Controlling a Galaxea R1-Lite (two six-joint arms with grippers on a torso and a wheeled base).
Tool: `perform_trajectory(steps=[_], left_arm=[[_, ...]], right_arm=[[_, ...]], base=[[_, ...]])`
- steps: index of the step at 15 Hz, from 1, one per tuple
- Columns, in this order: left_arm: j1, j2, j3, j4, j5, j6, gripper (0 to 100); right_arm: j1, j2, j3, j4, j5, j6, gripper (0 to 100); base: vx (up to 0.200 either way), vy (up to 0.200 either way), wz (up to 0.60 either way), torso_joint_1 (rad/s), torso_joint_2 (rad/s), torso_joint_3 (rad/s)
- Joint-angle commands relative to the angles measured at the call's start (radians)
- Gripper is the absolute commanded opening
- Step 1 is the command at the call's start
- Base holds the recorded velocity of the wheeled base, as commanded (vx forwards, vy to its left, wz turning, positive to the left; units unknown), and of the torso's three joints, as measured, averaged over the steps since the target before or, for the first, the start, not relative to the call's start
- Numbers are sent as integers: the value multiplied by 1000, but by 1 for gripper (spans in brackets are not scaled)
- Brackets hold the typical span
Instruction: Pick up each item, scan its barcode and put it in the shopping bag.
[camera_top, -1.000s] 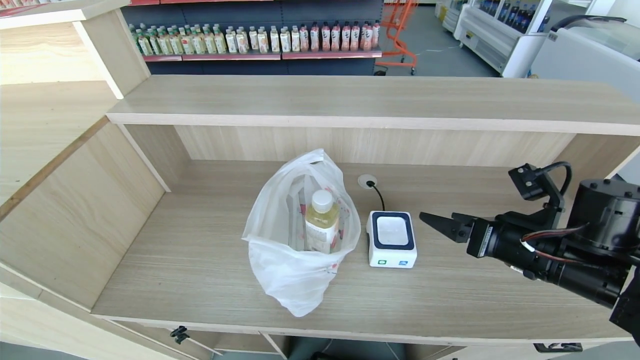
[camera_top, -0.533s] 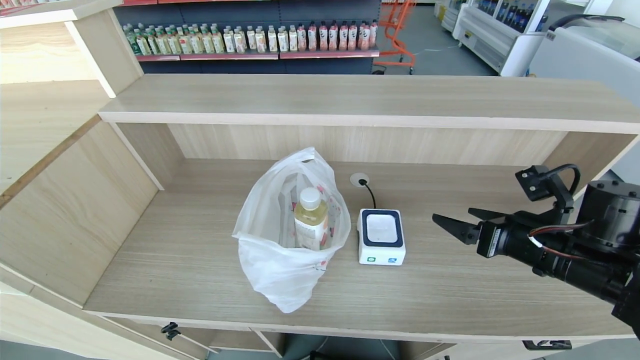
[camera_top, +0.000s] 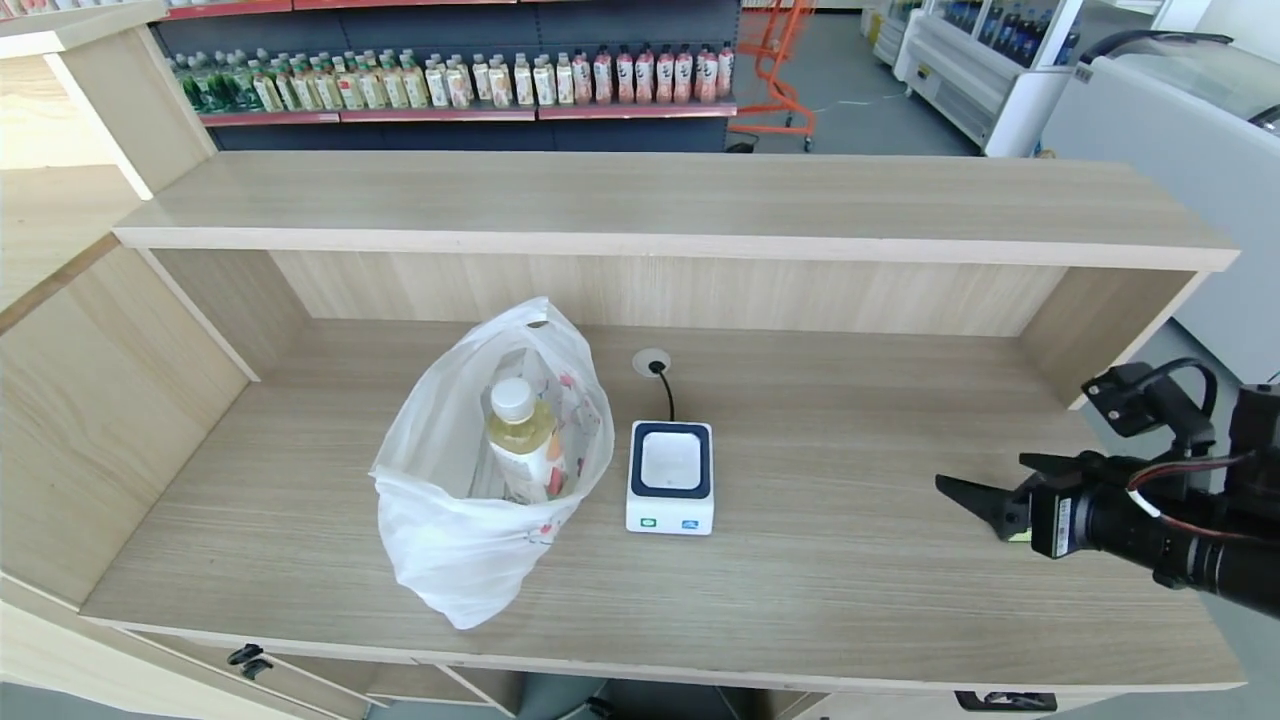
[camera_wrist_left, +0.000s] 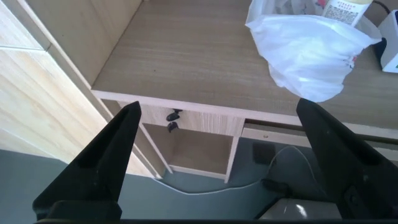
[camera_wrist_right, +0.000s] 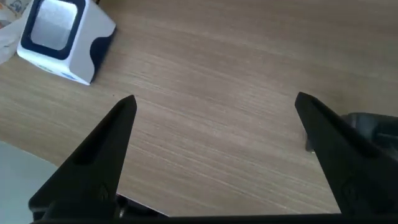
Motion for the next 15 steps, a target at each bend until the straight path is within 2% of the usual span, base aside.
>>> perform_trajectory(steps=[1, 3, 5, 7, 8, 11, 15], left_arm=[[0, 0, 0, 0, 1, 0, 100], [0, 0, 0, 0, 1, 0, 100], [0, 0, 0, 0, 1, 0, 100], [0, 0, 0, 0, 1, 0, 100], [0, 0, 0, 0, 1, -2, 100], [0, -1, 0, 0, 1, -3, 100], [0, 0, 0, 0, 1, -3, 100]], right_arm=[[-4, -49, -7, 45, -3, -6, 100], [-4, -95, -21, 181, -4, -62, 100], [-4, -164, -55, 389, -11, -102, 100], [-6, -183, -104, 536, -46, -156, 100], [-6, -178, -132, 577, -70, -162, 100], [-6, -152, -176, 609, -103, -224, 100], [-30, -92, -178, 651, -190, -377, 100]], base=[[0, -200, 0, -2, 2, 2], [0, -200, 0, 5, 0, -5], [0, -200, 0, 2, 7, 2], [0, -200, 0, 0, 0, -5], [0, -200, 0, 2, 7, 2], [0, 0, 0, 0, 0, 0], [0, 0, 0, 0, 0, 0]])
